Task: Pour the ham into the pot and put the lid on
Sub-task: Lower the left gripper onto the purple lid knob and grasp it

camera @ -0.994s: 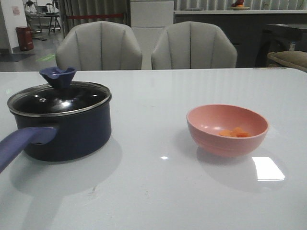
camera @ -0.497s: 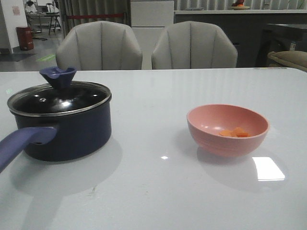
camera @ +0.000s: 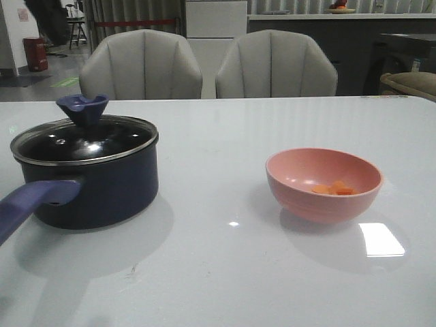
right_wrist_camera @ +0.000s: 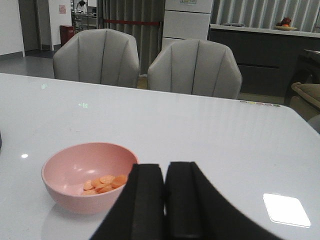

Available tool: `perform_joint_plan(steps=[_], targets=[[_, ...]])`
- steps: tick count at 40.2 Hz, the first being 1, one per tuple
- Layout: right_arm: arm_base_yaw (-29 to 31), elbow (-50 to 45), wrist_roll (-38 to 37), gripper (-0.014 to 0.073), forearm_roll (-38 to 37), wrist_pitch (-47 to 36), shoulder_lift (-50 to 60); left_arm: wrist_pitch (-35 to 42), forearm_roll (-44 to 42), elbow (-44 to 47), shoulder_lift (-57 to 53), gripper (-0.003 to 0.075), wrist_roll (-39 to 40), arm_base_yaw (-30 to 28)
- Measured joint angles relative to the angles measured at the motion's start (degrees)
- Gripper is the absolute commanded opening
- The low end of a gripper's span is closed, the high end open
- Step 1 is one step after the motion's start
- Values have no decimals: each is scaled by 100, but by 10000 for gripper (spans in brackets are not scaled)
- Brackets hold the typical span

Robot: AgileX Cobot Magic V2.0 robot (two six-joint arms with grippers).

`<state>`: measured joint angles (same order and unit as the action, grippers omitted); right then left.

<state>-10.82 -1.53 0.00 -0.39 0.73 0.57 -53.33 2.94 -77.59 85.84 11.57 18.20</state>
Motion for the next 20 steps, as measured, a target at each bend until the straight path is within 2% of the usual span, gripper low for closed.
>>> perform_joint_plan(steps=[7,20], targets=[[0,0,0,150,0,0,0,-71,-151,-501,641,584,457,289],[0,0,0,150,0,0,0,-626,-294,-1338,1557,584,667,312]])
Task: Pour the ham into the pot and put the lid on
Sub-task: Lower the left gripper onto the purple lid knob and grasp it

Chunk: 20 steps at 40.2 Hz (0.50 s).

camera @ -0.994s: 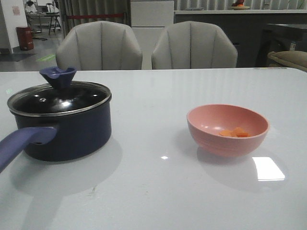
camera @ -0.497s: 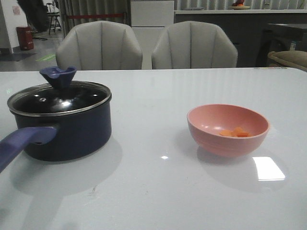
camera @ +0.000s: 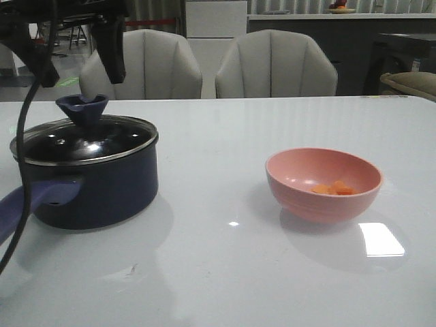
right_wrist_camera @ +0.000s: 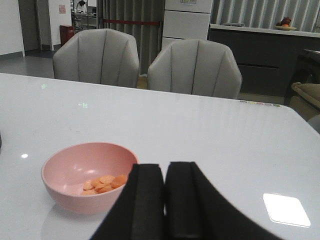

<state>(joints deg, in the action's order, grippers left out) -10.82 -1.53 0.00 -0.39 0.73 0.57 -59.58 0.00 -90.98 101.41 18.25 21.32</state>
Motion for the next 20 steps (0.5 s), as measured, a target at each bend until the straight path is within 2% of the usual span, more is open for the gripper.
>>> perform_joint_plan(steps=[20], targets=[[0,0,0,150,0,0,0,-214,-268,-115,558,584,275,0]])
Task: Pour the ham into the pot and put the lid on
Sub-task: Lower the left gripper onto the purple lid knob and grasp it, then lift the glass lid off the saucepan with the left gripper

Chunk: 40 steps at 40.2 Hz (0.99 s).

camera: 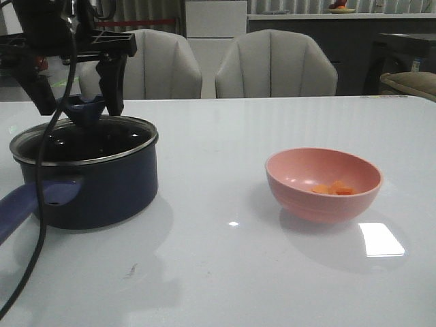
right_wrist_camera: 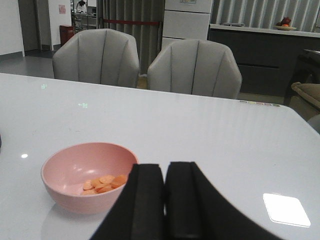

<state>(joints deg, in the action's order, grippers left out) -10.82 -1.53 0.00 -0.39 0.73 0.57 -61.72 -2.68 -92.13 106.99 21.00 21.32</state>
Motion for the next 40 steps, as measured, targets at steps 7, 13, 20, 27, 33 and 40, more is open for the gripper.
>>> perform_joint_plan(steps=[7,13,20,27,33,40], targets=[[0,0,0,150,0,0,0,106,-10,0,11,584,0,0],[0,0,0,150,0,0,0,143,-10,0,22,584,0,0],[0,0,0,150,0,0,0,132,-20,0,91,563,0,0],[0,0,0,150,0,0,0,132,-7,0,134,417,0,0],[0,0,0,150,0,0,0,132,-7,0,134,349,0,0],[0,0,0,150,0,0,0,132,-7,0,134,349,0,0]])
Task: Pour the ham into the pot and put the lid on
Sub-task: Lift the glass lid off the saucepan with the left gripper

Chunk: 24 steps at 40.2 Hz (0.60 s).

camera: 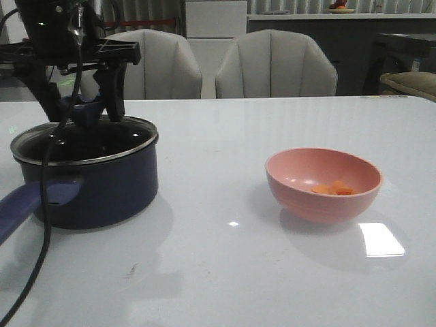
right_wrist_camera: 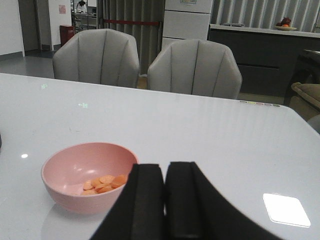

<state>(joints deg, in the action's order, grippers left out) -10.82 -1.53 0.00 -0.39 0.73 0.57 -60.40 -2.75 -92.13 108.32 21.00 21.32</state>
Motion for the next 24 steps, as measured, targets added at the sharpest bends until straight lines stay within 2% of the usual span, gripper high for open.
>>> perform_joint_plan(steps=[24], targets=[[0,0,0,150,0,0,0,-45,-40,0,-488,349,5,-99]])
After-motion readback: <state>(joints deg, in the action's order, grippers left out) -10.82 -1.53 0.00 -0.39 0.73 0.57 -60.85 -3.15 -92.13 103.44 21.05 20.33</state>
